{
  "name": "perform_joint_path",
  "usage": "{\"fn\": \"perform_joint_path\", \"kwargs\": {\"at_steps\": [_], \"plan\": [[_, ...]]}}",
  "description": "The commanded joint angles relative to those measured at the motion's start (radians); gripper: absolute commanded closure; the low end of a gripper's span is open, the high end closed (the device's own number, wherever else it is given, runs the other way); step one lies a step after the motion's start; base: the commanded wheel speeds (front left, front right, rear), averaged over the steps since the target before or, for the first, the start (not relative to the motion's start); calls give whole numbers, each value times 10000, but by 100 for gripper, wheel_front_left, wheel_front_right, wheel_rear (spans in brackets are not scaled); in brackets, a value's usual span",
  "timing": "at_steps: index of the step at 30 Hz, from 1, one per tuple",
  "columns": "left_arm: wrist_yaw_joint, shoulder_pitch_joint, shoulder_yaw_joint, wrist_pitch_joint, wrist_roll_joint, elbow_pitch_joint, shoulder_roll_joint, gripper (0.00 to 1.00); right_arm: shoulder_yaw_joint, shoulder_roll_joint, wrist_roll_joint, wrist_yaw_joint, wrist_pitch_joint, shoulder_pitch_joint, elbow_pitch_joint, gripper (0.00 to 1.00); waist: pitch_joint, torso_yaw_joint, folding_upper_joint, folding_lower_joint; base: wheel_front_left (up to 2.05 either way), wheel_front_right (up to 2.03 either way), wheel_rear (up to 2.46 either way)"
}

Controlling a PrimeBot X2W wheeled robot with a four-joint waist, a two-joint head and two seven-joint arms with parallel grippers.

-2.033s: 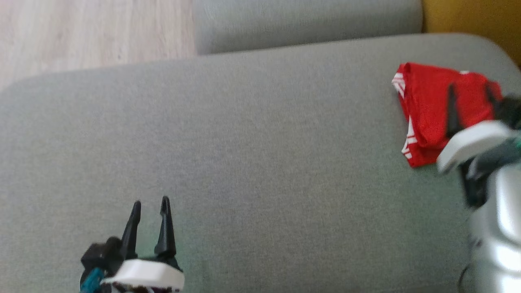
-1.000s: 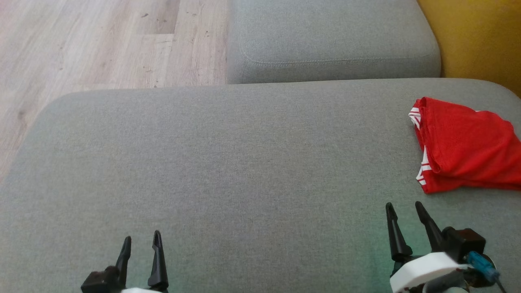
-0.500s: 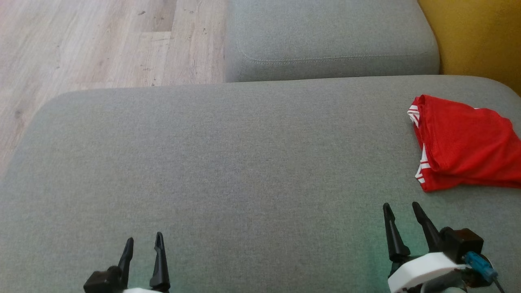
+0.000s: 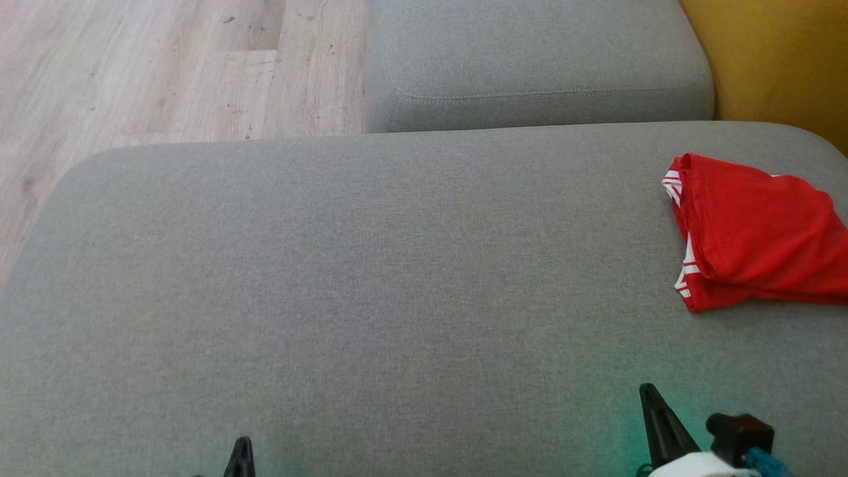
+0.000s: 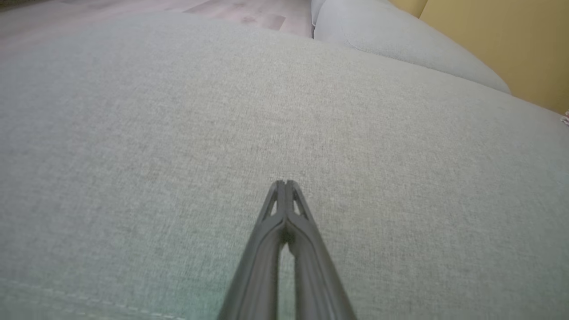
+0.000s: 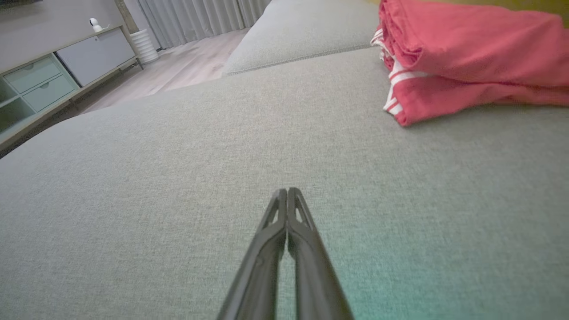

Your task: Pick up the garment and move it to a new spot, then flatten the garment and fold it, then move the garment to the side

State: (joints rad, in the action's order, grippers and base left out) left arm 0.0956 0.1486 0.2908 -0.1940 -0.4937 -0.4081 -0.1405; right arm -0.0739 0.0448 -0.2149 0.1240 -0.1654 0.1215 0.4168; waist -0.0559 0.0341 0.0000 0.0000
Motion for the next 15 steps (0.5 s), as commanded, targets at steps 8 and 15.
{"fn": "perform_joint_path", "kwargs": {"at_steps": [8, 15], "plan": [[-197, -526, -371, 214, -847, 377, 49, 100, 141, 29, -1092, 6, 216, -509, -430, 100, 40, -23, 0, 0, 0, 0, 0], [-325, -650, -596, 388, -1483, 456, 102, 100, 232, 43, -1897, 10, 362, -619, -509, 100, 74, -42, 0, 0, 0, 0, 0]]}}
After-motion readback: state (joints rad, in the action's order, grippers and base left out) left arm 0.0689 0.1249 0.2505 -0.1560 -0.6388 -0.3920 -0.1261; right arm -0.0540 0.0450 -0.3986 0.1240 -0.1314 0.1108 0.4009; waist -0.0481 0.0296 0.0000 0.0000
